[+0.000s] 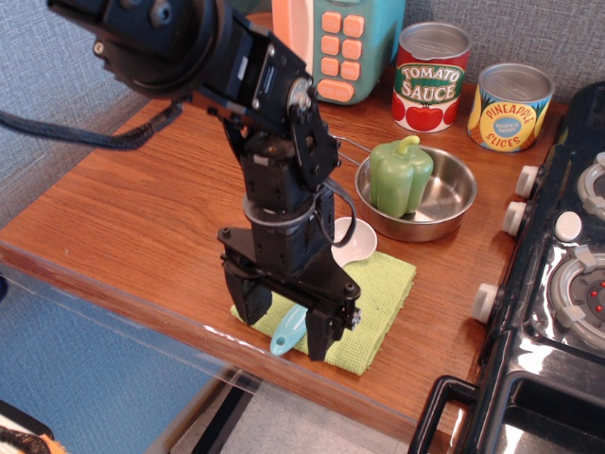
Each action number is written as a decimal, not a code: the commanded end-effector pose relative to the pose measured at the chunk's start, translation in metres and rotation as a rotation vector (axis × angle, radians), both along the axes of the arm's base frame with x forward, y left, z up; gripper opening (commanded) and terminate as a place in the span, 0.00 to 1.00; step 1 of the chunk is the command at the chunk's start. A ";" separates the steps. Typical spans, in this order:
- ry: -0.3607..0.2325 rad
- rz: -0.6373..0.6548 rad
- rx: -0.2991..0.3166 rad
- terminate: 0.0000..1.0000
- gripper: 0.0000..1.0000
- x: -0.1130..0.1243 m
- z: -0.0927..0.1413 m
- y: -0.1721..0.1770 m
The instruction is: Move the ladle spoon in front of microwave near the opening.
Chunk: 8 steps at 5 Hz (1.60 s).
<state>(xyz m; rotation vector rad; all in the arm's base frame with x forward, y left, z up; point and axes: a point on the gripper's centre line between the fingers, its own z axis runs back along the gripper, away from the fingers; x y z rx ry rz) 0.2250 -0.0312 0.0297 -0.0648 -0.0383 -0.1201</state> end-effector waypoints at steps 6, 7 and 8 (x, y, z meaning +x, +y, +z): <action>-0.059 -0.039 -0.022 0.00 0.00 0.014 0.020 -0.006; -0.164 -0.040 -0.055 0.00 0.00 0.024 0.065 0.001; -0.198 0.019 -0.049 0.00 0.00 0.039 0.081 0.025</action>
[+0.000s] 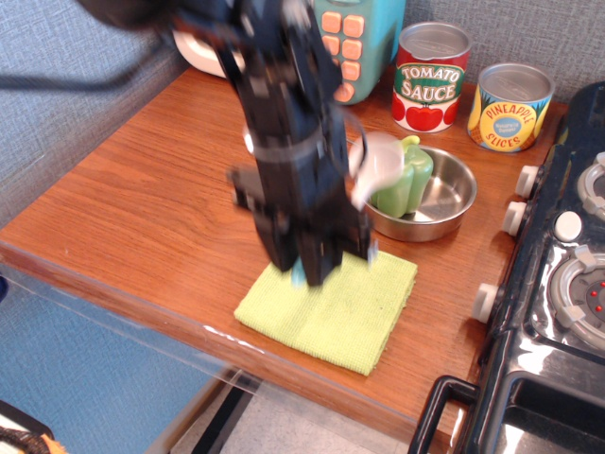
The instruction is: Move the ladle spoon in front of microwave near the opening.
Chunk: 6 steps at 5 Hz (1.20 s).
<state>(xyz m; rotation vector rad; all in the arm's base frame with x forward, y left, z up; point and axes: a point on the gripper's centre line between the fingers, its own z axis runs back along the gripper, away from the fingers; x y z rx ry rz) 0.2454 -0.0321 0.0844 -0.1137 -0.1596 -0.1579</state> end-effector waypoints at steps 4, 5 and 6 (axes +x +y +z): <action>0.056 0.263 0.233 0.00 0.00 0.100 -0.035 0.143; 0.082 0.265 0.267 0.00 0.00 0.112 -0.042 0.155; 0.111 0.212 0.266 0.00 1.00 0.121 -0.050 0.164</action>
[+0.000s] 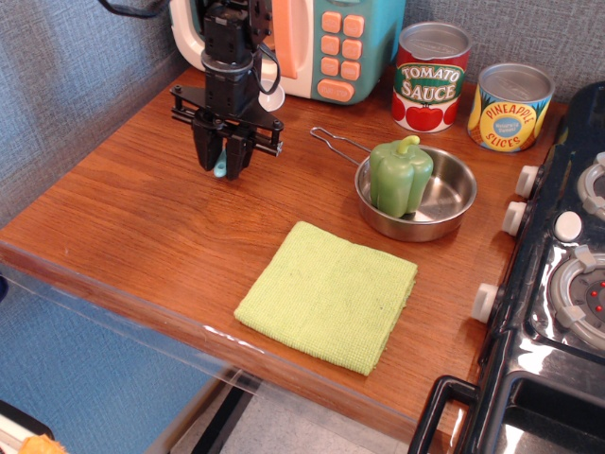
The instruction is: Move the ladle spoon in front of microwave near the opening.
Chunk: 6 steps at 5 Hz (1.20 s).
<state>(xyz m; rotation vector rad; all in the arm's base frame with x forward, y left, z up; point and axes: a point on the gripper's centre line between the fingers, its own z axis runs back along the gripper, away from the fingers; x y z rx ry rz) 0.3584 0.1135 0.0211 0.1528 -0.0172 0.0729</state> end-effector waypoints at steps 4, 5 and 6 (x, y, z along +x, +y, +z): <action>-0.199 -0.131 -0.107 0.00 1.00 -0.025 0.096 0.019; -0.175 -0.105 -0.112 0.00 1.00 -0.041 0.092 0.007; -0.144 -0.128 -0.127 0.00 1.00 -0.045 0.085 0.001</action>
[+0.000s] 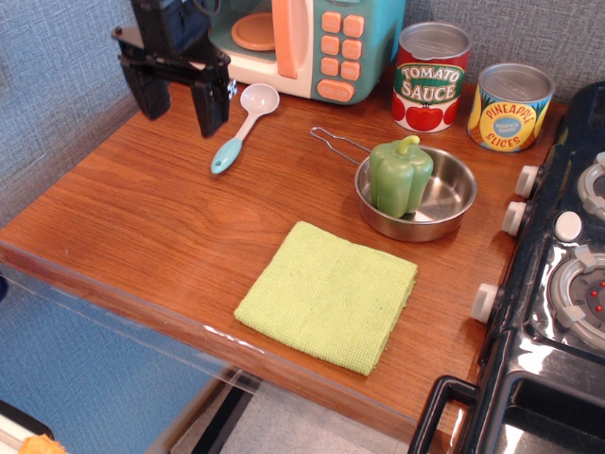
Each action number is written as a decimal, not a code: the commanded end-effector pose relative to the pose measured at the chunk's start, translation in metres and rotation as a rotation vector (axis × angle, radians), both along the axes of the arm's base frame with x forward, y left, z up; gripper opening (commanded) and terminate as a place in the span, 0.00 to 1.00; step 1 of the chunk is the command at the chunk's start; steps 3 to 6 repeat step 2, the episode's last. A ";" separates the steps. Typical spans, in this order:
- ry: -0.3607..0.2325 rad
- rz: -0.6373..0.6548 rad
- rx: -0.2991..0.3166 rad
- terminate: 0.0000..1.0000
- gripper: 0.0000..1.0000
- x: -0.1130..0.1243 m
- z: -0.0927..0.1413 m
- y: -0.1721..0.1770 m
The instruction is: Move the ladle spoon in front of microwave near the opening.
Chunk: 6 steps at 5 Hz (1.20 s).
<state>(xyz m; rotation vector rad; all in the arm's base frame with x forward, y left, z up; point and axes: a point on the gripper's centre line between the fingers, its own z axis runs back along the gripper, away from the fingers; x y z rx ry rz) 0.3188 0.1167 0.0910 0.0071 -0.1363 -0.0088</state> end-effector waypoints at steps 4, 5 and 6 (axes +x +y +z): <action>-0.029 -0.033 0.014 1.00 1.00 -0.006 0.015 -0.002; -0.029 -0.033 0.014 1.00 1.00 -0.006 0.015 -0.002; -0.029 -0.033 0.014 1.00 1.00 -0.006 0.015 -0.002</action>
